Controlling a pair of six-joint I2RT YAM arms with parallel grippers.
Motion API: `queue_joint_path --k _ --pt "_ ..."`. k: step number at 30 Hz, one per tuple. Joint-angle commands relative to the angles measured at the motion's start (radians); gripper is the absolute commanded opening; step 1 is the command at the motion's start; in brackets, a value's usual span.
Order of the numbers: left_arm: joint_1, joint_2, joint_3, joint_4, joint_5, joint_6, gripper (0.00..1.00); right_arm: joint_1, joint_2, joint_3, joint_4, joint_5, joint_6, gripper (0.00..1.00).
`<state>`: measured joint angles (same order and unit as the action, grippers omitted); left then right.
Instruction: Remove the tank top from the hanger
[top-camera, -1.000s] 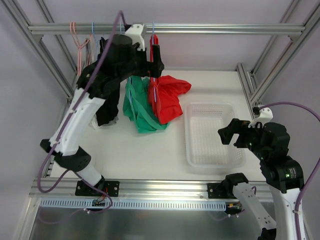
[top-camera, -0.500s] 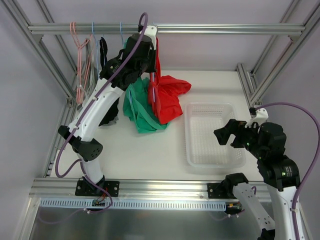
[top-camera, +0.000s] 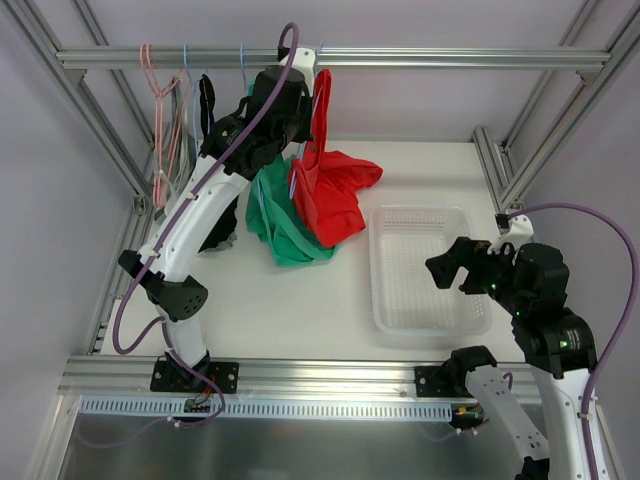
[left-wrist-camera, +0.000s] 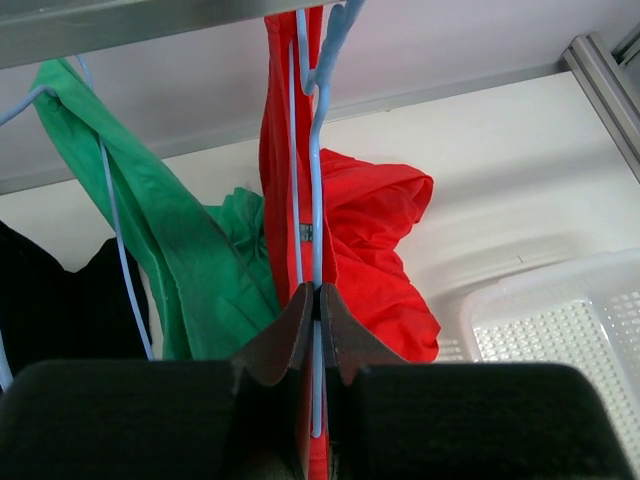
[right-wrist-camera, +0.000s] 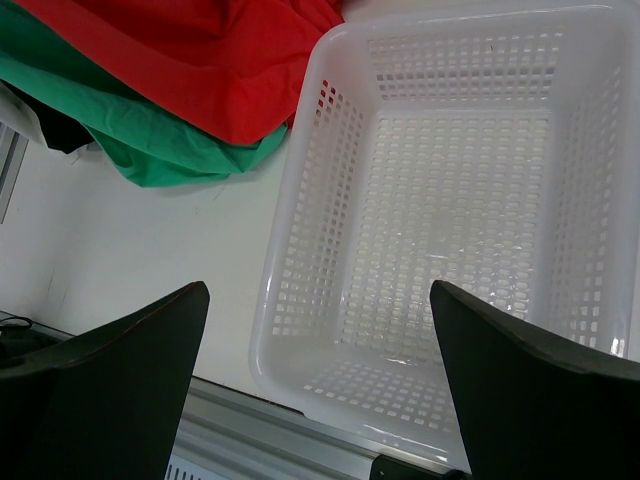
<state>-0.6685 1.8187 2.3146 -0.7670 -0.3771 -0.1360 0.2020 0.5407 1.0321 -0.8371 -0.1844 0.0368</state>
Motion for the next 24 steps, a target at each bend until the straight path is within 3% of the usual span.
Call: queue_joint_path --k 1,12,24 --pt "-0.008 -0.01 0.051 0.084 -0.008 0.015 0.0 0.005 0.008 0.003 0.046 -0.009 0.002 1.0" --pt "-0.008 -0.061 0.022 0.14 0.052 -0.043 0.0 0.005 0.004 -0.006 0.049 0.002 -0.011 0.99" --pt "-0.008 -0.168 -0.109 0.225 0.103 -0.114 0.0 0.005 0.001 0.005 0.05 0.0 -0.015 0.99"
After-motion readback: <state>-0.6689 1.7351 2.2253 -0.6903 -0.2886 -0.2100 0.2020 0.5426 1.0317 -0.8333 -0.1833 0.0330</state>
